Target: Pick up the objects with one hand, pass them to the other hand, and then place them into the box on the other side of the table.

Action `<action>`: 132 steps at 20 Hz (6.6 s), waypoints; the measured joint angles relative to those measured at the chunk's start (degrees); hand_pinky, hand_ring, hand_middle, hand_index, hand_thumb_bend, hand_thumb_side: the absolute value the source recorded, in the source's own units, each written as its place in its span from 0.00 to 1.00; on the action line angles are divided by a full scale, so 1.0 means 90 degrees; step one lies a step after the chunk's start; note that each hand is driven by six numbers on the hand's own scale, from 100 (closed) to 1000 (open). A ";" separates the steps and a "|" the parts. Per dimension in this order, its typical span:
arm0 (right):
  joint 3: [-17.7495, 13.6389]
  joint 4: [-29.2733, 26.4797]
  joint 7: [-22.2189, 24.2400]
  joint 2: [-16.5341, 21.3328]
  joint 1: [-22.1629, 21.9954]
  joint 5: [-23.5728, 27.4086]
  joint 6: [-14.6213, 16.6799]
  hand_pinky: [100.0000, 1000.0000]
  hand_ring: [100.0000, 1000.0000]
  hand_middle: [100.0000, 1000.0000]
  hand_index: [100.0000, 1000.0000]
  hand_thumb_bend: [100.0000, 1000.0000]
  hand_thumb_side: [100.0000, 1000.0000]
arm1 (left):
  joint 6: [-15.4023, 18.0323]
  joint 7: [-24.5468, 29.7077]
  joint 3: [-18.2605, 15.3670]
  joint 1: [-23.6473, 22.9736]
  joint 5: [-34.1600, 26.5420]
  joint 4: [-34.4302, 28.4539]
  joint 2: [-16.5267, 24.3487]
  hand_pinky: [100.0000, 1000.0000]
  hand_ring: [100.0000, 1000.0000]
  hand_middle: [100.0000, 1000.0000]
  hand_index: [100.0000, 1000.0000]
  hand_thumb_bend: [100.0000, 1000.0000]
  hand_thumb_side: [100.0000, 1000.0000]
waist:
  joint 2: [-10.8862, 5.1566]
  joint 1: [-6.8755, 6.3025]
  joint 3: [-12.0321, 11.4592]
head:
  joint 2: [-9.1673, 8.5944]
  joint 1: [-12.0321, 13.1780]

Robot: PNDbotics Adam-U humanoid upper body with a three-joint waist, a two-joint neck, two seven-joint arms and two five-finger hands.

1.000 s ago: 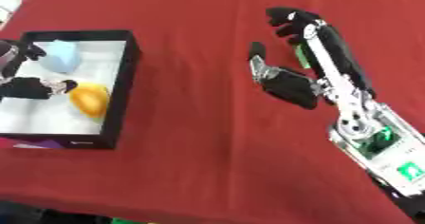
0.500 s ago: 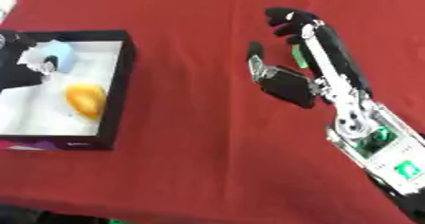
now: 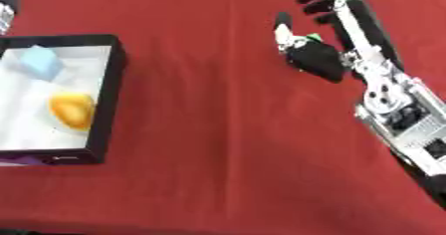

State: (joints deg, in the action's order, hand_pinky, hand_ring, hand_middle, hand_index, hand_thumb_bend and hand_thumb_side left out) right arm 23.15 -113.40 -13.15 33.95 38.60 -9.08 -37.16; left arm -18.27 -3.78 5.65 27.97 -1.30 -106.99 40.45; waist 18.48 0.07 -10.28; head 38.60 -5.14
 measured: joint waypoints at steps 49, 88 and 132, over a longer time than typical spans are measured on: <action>-0.0275 0.3182 0.6809 0.1516 0.1655 -0.2662 0.2084 0.94 0.90 0.86 0.93 0.27 0.00 | 0.0002 -0.0211 0.0059 0.0084 -0.1024 -0.0655 -0.0403 0.85 0.74 0.69 0.74 0.00 0.76 | 0.0317 0.0184 -0.0185 | -0.0337 -0.0602; -0.0131 0.4210 0.6056 0.1077 0.1909 -0.3356 0.2625 0.94 0.89 0.85 0.91 0.27 0.00 | -0.0075 -0.0232 0.0098 0.0148 -0.0910 -0.0732 -0.0513 0.86 0.74 0.69 0.73 0.00 0.75 | 0.0500 0.0204 -0.0414 | -0.0501 -0.0741; -0.0137 0.4042 0.4705 0.1134 0.1672 -0.3124 0.2209 0.84 0.69 0.43 0.45 0.00 0.00 | -0.0136 -0.0136 0.0100 0.0142 -0.0798 -0.0732 -0.0566 0.86 0.73 0.70 0.73 0.00 0.74 | 0.0582 0.0229 -0.0468 | -0.0549 -0.0735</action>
State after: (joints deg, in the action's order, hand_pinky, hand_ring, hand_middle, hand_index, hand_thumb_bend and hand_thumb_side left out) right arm 21.91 -77.02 29.20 44.16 53.65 -37.19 -17.28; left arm -19.49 -5.01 6.55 29.24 -8.48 -113.57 35.36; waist 23.71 2.14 -14.49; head 33.66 -11.76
